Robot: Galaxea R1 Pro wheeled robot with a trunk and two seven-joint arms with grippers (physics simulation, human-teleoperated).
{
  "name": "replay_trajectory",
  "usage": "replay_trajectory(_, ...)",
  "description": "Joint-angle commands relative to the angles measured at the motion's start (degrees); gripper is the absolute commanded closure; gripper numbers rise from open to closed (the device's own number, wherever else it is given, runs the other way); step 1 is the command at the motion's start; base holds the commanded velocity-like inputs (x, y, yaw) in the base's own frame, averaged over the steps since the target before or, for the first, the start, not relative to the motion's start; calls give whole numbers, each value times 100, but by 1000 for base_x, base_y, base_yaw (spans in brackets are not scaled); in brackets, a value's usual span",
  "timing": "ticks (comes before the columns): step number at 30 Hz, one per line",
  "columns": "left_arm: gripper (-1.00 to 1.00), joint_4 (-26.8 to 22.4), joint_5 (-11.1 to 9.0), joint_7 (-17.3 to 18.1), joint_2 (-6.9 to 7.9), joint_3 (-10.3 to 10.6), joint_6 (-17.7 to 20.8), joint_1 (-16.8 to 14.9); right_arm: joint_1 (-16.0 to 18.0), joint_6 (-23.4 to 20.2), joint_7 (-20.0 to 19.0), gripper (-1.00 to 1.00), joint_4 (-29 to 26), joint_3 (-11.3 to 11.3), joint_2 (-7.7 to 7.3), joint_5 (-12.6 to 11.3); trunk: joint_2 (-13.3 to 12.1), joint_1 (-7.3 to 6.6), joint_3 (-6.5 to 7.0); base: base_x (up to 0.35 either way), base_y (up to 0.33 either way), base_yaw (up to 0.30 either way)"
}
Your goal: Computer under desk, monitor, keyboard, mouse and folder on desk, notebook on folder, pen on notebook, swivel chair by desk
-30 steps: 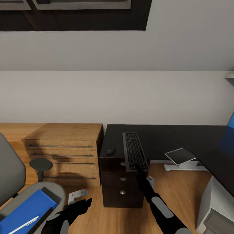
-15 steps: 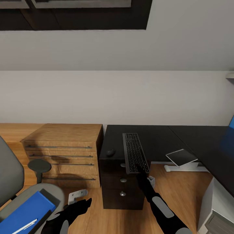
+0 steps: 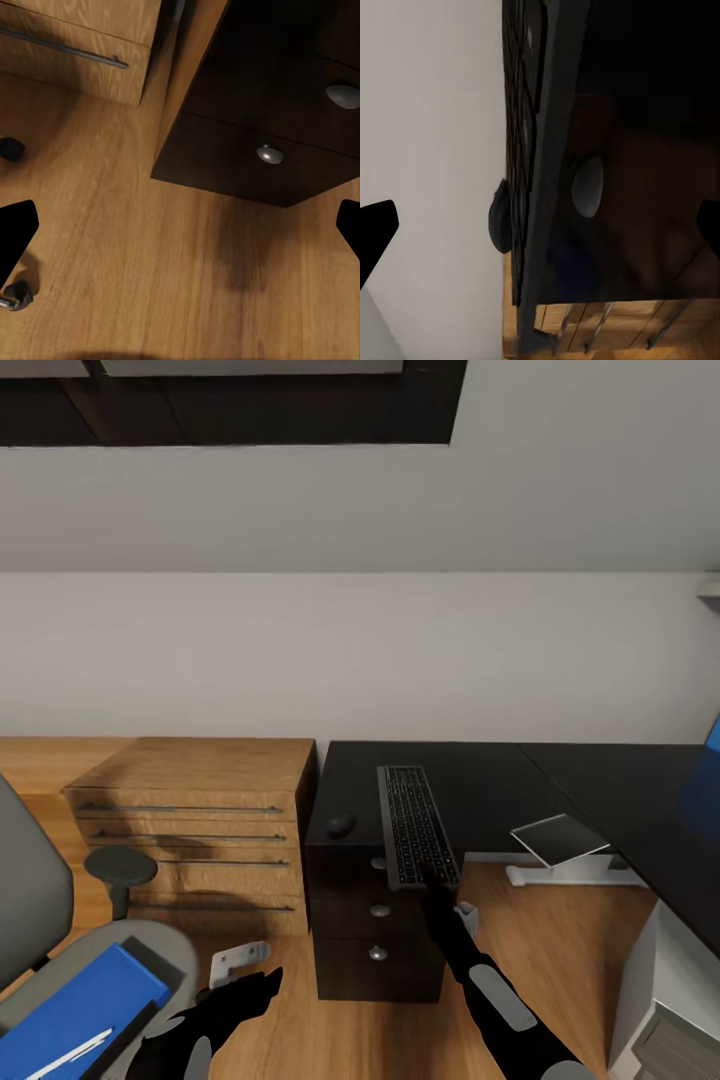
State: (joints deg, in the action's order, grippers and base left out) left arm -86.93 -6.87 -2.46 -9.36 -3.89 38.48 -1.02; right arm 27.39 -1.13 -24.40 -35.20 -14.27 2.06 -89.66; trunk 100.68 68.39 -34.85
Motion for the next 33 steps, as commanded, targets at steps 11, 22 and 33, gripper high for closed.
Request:
replay_trajectory(11,-100,0,-56,-19,-3,-15,33,-5,5,-11,-26,-100,4,-14,-4,-60,44,22,-24,0,0,0)
replay_trajectory(22,-100,25,-51,-9,4,-15,28,-4,3,-10,-29,-100,4,-14,-4,-60,44,22,-24,123,0,0)
replay_trajectory(33,-100,27,-51,-9,4,-15,28,-6,4,-11,12,100,-4,-17,-41,-44,44,22,-24,14,0,0)
